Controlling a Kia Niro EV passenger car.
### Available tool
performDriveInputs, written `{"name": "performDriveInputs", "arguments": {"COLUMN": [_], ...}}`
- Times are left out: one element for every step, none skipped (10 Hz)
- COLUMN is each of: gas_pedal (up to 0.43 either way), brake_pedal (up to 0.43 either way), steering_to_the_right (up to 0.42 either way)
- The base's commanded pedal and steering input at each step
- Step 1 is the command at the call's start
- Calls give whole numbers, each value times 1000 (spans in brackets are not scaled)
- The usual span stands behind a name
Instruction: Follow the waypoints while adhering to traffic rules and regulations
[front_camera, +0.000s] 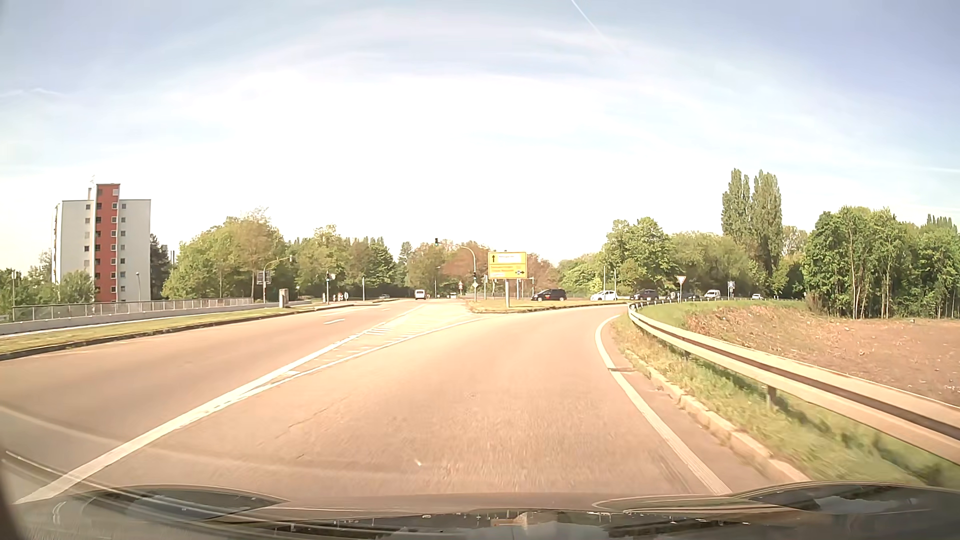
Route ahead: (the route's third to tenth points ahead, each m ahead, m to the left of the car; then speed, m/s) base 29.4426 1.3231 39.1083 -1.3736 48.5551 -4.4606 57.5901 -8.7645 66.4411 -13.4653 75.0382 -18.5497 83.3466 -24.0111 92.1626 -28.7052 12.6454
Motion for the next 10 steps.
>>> {"name": "performDriveInputs", "arguments": {"gas_pedal": [47, 47, 47, 47, 39, 39, 28, 28, 28, 28], "brake_pedal": [0, 0, 0, 0, 0, 0, 0, 0, 0, 0], "steering_to_the_right": [25, 29, 32, 34, 38, 38, 38, 38, 39, 39]}}
